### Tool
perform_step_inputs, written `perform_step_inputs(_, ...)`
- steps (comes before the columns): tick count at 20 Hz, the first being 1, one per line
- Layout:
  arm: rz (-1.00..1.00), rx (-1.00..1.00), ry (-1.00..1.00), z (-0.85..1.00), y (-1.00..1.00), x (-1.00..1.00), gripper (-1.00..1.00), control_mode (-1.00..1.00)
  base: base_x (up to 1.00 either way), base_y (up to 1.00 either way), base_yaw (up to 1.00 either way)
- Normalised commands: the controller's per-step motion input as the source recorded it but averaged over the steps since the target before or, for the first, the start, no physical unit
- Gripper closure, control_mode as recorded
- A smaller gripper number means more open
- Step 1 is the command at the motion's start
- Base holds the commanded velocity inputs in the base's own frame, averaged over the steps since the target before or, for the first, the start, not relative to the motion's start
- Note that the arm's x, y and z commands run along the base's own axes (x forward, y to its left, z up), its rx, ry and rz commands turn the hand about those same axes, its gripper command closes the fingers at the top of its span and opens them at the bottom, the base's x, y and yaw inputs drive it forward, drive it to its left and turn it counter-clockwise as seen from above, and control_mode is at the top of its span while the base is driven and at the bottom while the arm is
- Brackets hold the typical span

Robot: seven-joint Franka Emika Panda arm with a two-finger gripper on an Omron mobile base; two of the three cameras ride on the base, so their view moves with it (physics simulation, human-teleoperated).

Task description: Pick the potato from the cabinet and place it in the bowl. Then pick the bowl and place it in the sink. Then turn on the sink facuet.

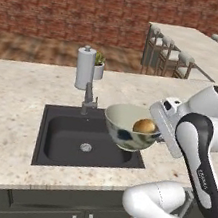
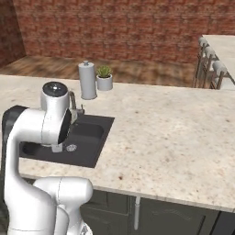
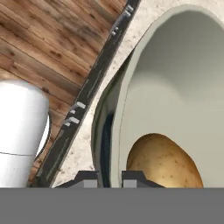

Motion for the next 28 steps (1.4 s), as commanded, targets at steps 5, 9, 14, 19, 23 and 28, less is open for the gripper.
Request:
perform_step_inputs(5, 0.53, 0.00, 0.00, -0.29, -0.19, 0.35, 1.00, -1.00, 0.00, 0.00, 0.00)
perform_step_inputs(9, 0.31, -0.01, 0.00, -0.37, 0.00, 0.70, 1.00, -1.00, 0.00, 0.00, 0.00)
perform_step_inputs(14, 0.24, 0.00, 0.00, -0.50, 0.00, 0.91, 1.00, -1.00, 0.00, 0.00, 0.00)
perform_step_inputs(19, 0.11, 0.00, -0.05, -0.47, 0.02, 0.66, 1.00, -1.00, 0.00, 0.00, 0.00)
perform_step_inputs(23, 0.00, 0.00, -0.04, -0.35, 0.38, 0.45, 1.00, -1.00, 0.00, 0.00, 0.00)
perform_step_inputs(28, 0.02, 0.00, 0.04, -0.17, 0.12, 0.14, 1.00, -1.00, 0.00, 0.00, 0.00)
